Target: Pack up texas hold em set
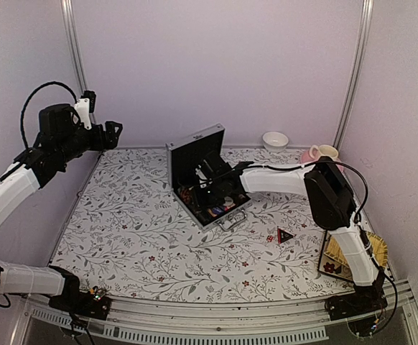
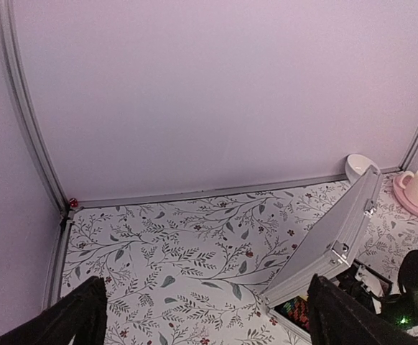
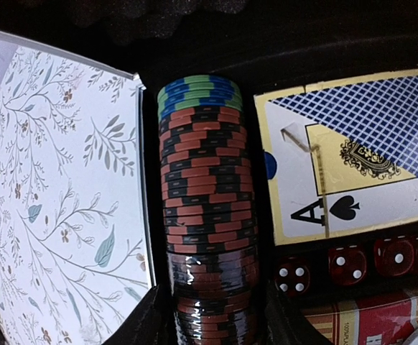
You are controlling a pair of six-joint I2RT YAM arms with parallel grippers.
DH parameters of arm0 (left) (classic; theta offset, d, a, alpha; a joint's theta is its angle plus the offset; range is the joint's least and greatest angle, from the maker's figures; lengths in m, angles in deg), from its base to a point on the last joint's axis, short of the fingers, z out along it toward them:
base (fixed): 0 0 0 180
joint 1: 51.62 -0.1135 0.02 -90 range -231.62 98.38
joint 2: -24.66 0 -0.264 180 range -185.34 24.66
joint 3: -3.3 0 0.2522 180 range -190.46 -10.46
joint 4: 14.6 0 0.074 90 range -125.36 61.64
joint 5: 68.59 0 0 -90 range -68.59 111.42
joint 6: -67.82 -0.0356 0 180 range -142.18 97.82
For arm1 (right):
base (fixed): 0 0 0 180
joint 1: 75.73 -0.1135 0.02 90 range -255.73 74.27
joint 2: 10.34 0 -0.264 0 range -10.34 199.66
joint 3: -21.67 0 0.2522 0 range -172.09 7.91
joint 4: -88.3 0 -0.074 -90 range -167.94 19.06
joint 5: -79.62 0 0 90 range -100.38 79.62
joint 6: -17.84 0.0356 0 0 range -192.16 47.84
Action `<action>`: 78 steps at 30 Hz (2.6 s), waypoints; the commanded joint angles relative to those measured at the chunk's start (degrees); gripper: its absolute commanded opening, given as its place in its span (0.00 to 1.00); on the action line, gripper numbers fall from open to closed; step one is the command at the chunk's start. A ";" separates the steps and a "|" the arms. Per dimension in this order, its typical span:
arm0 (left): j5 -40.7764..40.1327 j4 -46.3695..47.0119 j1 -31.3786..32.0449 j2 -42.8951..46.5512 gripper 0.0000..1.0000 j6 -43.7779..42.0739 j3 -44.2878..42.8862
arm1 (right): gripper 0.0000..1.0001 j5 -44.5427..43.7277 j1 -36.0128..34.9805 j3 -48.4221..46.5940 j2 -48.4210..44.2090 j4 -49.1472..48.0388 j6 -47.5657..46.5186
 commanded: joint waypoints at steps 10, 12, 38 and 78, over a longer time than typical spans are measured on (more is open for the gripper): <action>0.76 -0.15 -0.52 -0.25 0.97 -0.33 -0.64 | 0.52 2.48 -8.19 -1.95 -2.09 1.81 3.16; 0.72 -0.11 -0.49 -0.24 0.97 -0.32 -0.64 | 0.55 -0.94 -8.03 -2.11 -4.61 2.58 2.09; 0.67 -0.17 -0.51 -0.06 0.97 -0.33 -0.65 | 0.57 -6.19 -5.33 -4.55 -2.18 5.43 0.70; 0.50 -0.17 -0.54 0.11 0.97 -0.33 -0.64 | 0.26 -6.78 -4.28 -5.47 3.25 4.76 2.49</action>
